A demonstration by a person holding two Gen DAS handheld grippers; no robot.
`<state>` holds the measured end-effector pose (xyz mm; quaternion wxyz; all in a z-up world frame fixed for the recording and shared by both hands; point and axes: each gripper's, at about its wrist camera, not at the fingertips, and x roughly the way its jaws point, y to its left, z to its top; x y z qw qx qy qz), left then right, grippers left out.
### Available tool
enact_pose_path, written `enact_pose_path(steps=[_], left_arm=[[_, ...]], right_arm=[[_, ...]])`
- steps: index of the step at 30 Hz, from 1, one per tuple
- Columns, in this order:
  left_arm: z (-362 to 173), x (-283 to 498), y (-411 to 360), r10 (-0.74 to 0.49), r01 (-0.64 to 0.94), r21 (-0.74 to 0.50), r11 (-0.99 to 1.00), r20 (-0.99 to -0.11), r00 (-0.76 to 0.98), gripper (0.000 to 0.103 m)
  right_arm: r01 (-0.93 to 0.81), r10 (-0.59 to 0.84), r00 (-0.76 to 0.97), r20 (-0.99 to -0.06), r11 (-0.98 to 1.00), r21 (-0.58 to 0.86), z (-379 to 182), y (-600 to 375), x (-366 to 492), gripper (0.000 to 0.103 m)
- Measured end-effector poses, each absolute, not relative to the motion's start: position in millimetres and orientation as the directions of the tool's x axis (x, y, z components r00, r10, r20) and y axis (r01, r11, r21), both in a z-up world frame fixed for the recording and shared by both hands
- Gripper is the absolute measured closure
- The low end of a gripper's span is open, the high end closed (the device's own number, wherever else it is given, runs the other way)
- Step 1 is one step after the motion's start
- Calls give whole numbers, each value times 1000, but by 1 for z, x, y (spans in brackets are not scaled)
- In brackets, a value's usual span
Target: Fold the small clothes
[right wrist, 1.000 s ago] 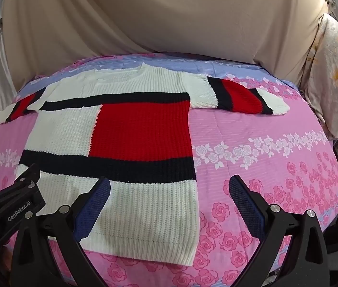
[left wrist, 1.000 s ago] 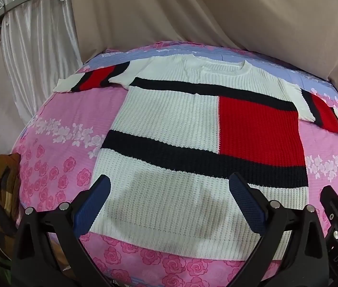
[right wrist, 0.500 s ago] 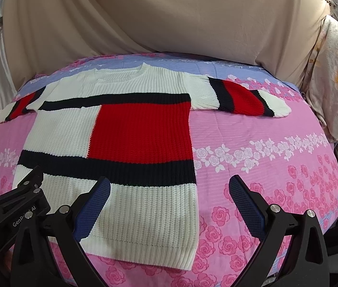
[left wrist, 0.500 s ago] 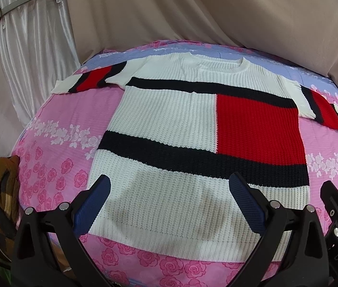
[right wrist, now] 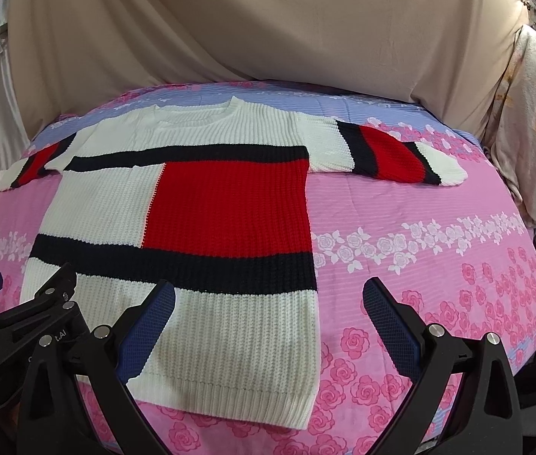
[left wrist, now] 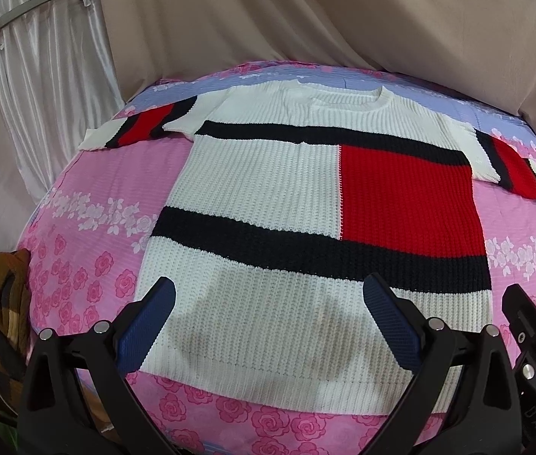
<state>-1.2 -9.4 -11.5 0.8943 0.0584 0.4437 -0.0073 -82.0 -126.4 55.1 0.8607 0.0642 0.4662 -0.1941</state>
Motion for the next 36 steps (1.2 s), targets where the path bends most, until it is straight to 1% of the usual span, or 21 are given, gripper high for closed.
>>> enact_pose_path(steps=[36], left_arm=[[-13,5,-22,40,78,106,991,-804,594,6]], right_arm=[[393,-273,488,-829,917,-71,53,-127,-81,5]])
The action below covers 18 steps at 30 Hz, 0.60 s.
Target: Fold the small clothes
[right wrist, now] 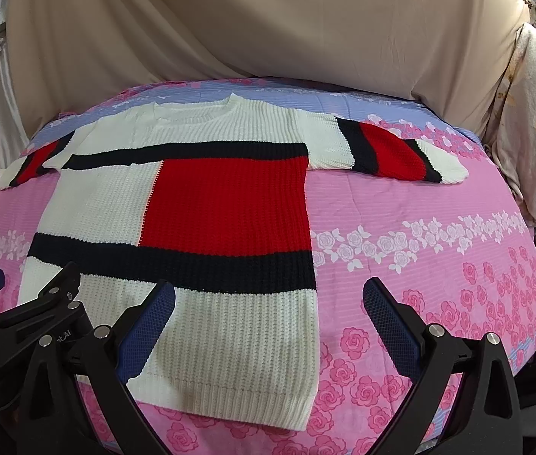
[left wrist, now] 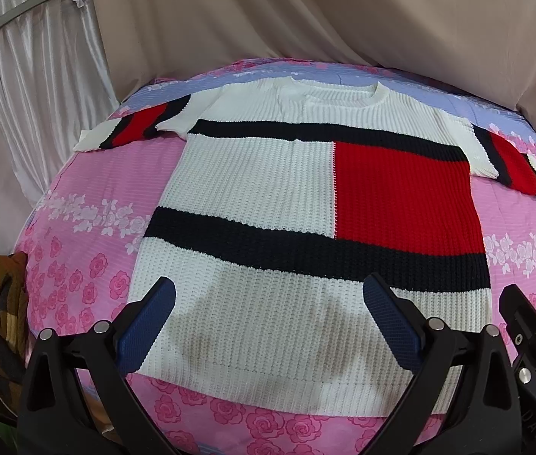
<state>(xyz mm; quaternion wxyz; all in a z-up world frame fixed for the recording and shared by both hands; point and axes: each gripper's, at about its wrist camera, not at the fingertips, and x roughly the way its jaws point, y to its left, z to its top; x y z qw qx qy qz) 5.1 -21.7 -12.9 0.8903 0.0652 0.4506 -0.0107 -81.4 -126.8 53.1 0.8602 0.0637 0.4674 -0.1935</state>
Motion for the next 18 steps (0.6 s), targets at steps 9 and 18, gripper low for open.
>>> enact_pose_path(steps=[9,18], left_arm=[[-16,9,-28,41,86,112,990,-811,584,6],[-16,33,-10,-82,29,-78,997,-848,523,6]], right_arm=[[399,-268,475,-838,915,-67,47,-133,-79,5],[510,-210,480,-852,857,76,28,-235,-77,5]])
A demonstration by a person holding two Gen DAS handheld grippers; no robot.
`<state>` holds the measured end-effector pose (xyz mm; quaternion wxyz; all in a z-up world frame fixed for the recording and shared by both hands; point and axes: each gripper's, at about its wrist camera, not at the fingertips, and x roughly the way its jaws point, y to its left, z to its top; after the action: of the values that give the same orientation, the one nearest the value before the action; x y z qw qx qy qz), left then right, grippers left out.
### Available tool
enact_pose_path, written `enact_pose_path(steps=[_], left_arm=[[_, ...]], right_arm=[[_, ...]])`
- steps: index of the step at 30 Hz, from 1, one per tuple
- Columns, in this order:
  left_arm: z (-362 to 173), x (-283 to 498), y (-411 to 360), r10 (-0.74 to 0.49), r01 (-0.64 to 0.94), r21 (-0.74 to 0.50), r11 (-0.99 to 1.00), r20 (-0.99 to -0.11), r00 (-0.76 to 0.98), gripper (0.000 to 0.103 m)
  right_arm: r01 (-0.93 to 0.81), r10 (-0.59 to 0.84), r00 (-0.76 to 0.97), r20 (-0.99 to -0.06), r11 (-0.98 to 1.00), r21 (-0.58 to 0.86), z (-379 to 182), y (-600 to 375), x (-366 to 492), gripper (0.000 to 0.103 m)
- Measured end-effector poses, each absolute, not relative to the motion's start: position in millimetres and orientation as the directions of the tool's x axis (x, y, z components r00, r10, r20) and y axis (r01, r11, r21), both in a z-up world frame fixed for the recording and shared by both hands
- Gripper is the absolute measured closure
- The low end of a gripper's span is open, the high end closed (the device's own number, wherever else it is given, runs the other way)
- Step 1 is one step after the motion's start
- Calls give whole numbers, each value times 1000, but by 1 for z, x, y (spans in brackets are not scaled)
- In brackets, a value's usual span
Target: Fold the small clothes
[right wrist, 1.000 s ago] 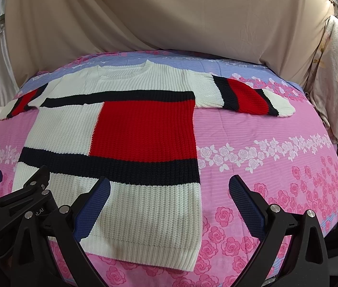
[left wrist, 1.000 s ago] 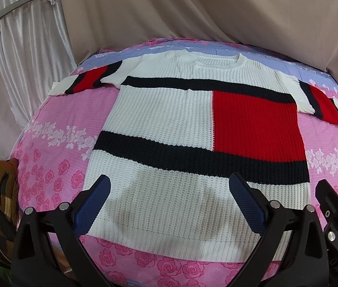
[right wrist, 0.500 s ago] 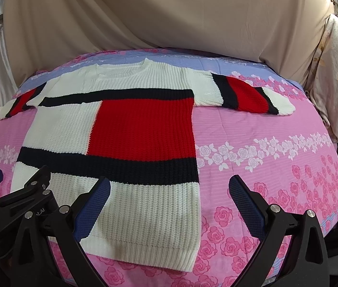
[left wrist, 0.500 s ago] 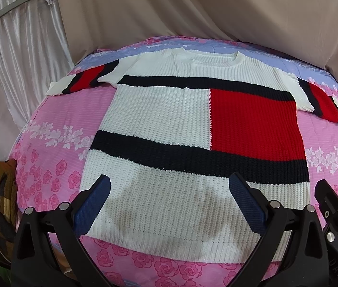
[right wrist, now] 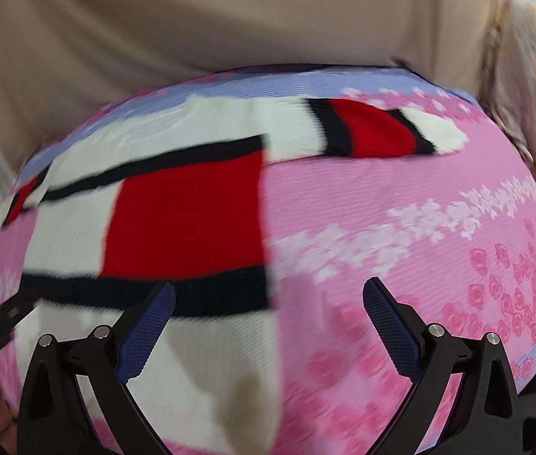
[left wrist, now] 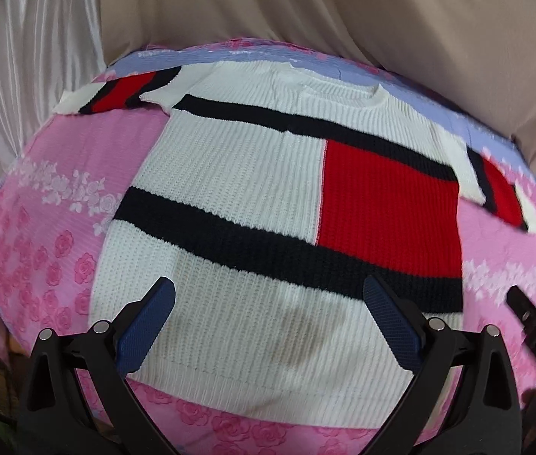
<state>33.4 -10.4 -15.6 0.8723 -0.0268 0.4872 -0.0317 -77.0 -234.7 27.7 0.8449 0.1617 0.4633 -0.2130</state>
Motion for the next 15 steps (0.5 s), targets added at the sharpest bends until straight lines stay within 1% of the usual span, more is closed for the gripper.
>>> enact_pose_path(steps=[3,4,5,9,11,12,14,15], left_arm=[[-14,44,-11,-77,10,-84,996,-843,532,6],[-15,47,-13,-73,3,-84,996,-843,533,6],[-16,50,-16,-69,-5,-85,996,-844,532,6],[-25,64,-28,-58,-41,-93,995,-853,519,6],[-29,67,-34,-53,-51,-93,994,-853,519,6],[-31,68,-38,-53,-53,-94,994,-852,520,6],[-32,70,-42,-55,-54,-98,994,-851,522,6],[-33,71,-44,-58,-51,-99,994,-849,525,6]], right_arm=[[638,-216,464,-859,755,154,19,-335,-72,6],[679,-215,466,-858,709,190,16,-373,-71,8],[713,-216,474,-854,663,228,12,-411,-68,13],[783,-205,497,-843,525,334,-12,-521,-53,19],[803,-169,496,-852,463,376,-36,-566,-40,28],[811,-151,498,-854,430,397,-48,-582,-37,30],[824,-127,502,-855,371,429,-68,-597,-30,43],[823,-121,511,-851,353,445,-74,-601,-30,47]])
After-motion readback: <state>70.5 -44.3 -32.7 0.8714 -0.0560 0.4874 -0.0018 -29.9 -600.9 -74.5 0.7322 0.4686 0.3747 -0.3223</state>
